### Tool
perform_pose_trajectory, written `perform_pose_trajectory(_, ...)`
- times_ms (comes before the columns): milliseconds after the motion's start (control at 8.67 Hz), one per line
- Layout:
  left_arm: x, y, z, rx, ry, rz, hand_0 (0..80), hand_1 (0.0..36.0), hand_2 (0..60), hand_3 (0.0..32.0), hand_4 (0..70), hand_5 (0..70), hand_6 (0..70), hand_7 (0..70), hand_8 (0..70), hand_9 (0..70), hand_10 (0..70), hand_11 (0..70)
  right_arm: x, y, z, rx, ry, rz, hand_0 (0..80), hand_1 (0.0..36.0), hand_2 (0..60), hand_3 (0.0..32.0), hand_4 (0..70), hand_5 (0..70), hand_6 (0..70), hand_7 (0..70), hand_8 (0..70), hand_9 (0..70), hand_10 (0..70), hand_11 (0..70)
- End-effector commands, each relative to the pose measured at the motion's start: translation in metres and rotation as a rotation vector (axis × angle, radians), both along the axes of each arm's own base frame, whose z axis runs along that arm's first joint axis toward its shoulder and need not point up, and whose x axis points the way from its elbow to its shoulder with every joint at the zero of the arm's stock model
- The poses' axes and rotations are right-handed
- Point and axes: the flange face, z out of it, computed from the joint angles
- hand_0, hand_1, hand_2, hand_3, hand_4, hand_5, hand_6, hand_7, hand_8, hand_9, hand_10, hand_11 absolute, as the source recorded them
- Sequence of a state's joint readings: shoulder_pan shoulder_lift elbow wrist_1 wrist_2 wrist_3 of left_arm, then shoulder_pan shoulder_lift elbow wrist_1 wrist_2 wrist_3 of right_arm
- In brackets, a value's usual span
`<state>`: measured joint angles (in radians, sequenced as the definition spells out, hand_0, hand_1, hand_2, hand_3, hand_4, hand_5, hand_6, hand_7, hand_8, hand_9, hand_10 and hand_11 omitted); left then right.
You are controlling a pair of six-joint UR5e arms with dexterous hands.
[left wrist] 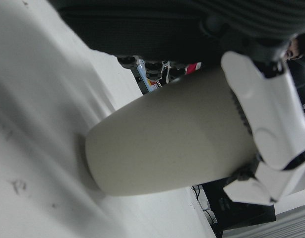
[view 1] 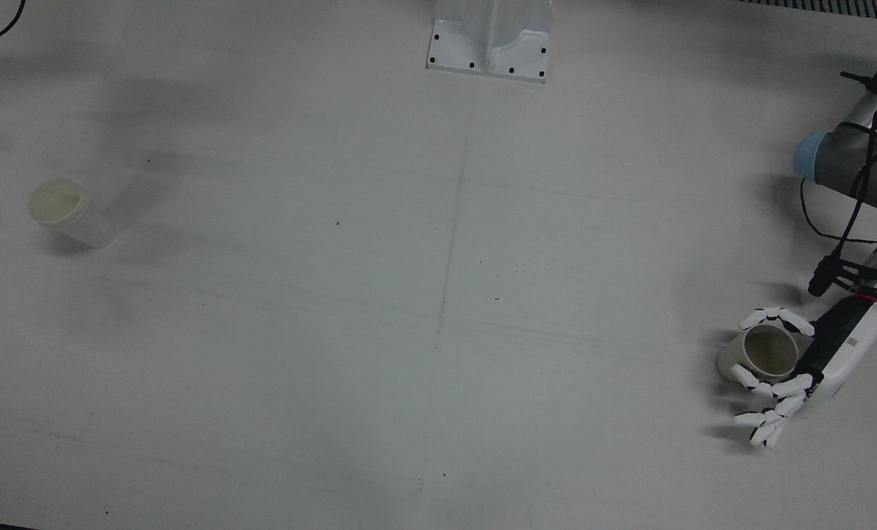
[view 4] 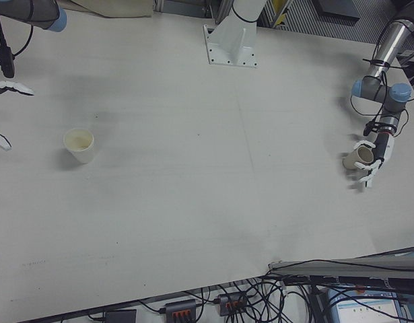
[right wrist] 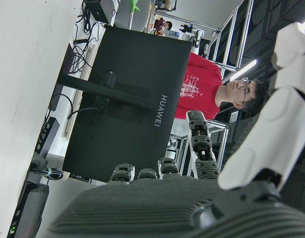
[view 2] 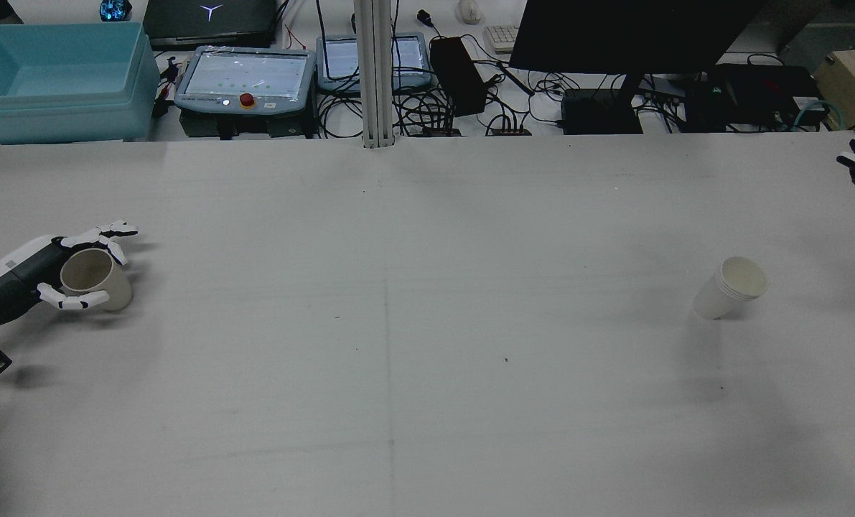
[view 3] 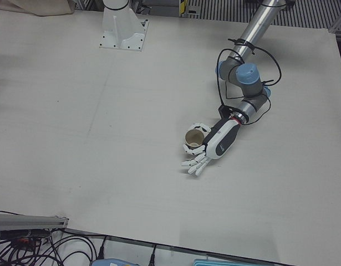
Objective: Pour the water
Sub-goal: 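Reach the right hand to the other white paper cup and grasp it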
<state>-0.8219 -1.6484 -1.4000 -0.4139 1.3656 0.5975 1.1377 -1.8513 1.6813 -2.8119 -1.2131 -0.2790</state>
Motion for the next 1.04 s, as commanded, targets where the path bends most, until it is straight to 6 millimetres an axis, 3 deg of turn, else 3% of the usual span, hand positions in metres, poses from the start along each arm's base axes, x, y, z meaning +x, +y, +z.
perform_pose_trajectory(0, -0.001, -0.001, -0.010, -0.104, 0.169, 0.056, 36.6, 36.0, 60.0, 0.0, 40.8, 70.0, 10.0, 24.1, 4.7, 8.6, 1.2, 3.1, -0.009, 0.003, 0.017, -0.006, 0.140, -0.038, 42.3, 10.1, 13.2, 0.0, 17.8, 0.0, 5.1, 0.6, 0.0, 0.0, 1.5, 3.1)
perform_pose_trajectory(115, -0.003, -0.001, -0.023, -0.119, 0.194, 0.064, 37.1, 36.0, 60.0, 0.0, 40.6, 70.0, 9.7, 23.7, 4.4, 8.1, 1.4, 3.3, -0.025, 0.004, 0.055, 0.007, 0.194, -0.066, 41.2, 9.8, 13.3, 0.0, 15.2, 0.0, 4.1, 0.0, 0.0, 0.0, 2.7, 4.9)
perform_pose_trajectory(231, -0.002, -0.003, -0.027, -0.114, 0.204, 0.058, 37.9, 36.0, 60.0, 0.0, 40.3, 70.0, 9.4, 23.3, 4.0, 7.6, 1.3, 3.3, -0.048, -0.003, 0.101, 0.029, 0.206, -0.105, 43.0, 11.0, 15.0, 0.0, 17.9, 0.0, 4.3, 0.0, 0.0, 0.0, 1.3, 2.9)
perform_pose_trajectory(346, -0.001, -0.004, -0.033, -0.106, 0.215, 0.052, 38.6, 36.0, 60.0, 0.0, 40.6, 70.0, 9.4, 23.2, 3.7, 7.1, 1.1, 2.9, -0.056, 0.003, 0.127, 0.037, 0.230, -0.120, 44.3, 12.1, 15.1, 0.0, 16.2, 0.0, 3.1, 0.0, 0.0, 0.0, 0.0, 0.7)
perform_pose_trajectory(462, -0.001, -0.005, -0.038, -0.099, 0.223, 0.051, 39.0, 36.0, 60.0, 0.0, 40.5, 70.0, 9.2, 22.7, 3.3, 6.4, 0.9, 2.7, -0.067, 0.002, 0.125, 0.052, 0.256, -0.137, 44.7, 12.5, 14.5, 0.0, 13.0, 0.0, 1.6, 0.0, 0.0, 0.0, 0.0, 0.0)
perform_pose_trajectory(808, -0.003, -0.004, -0.042, -0.091, 0.232, 0.051, 39.6, 36.0, 60.0, 0.0, 39.5, 70.0, 8.4, 21.5, 2.7, 5.6, 0.4, 2.0, -0.141, -0.015, 0.102, 0.128, 0.330, -0.230, 46.0, 14.6, 13.1, 0.0, 2.7, 0.0, 0.0, 0.0, 0.0, 0.0, 0.0, 0.0)
perform_pose_trajectory(923, -0.005, -0.003, -0.040, -0.101, 0.240, 0.045, 39.7, 36.0, 60.0, 0.0, 39.1, 70.0, 8.1, 21.1, 2.6, 5.3, 0.3, 1.9, -0.155, -0.016, 0.098, 0.143, 0.341, -0.247, 46.2, 14.8, 13.0, 0.0, 3.0, 0.0, 0.2, 0.0, 0.0, 0.0, 0.0, 0.0)
